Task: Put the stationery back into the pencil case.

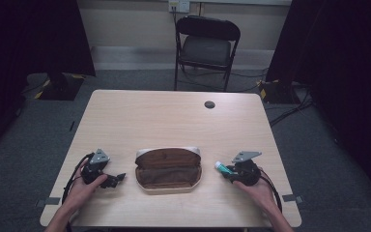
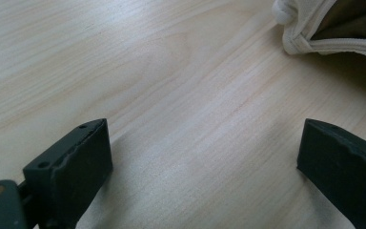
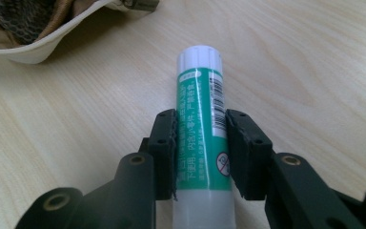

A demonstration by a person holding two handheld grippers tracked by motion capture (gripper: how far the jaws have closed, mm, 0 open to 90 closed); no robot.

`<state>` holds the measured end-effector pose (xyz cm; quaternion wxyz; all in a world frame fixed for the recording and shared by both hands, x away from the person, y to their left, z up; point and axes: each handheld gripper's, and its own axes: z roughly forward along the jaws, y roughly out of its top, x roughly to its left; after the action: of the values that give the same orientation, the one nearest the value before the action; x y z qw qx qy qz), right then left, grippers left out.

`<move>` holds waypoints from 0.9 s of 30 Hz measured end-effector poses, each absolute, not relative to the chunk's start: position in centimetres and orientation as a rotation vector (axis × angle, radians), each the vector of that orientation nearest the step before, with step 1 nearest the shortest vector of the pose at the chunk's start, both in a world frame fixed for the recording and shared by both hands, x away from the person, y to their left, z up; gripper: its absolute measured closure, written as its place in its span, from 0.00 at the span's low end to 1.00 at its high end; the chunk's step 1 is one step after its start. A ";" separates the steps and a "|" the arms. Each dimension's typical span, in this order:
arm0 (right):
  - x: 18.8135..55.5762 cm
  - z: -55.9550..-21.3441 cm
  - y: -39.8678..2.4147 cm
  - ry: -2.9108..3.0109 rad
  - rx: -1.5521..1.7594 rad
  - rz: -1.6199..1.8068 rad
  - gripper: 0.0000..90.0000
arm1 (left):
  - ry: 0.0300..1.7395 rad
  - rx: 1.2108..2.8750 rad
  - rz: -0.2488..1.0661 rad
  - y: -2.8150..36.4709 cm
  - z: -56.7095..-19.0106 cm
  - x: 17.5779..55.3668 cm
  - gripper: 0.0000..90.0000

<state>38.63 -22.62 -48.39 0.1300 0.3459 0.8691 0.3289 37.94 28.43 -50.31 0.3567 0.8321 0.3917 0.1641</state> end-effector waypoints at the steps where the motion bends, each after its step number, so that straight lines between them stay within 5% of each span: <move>1: 38.6 -48.4 -22.6 2.530 1.002 0.963 0.71 | 1.012 2.148 0.424 28.4 -50.3 37.9 0.04; 27: 37.4 -48.0 -21.7 2.604 0.900 0.956 0.72 | 1.011 2.149 0.424 28.4 -50.3 37.9 0.04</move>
<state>37.41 -21.72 -47.97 0.1124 0.3066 0.8872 0.3258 37.93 28.44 -50.31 0.3565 0.8322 0.3916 0.1642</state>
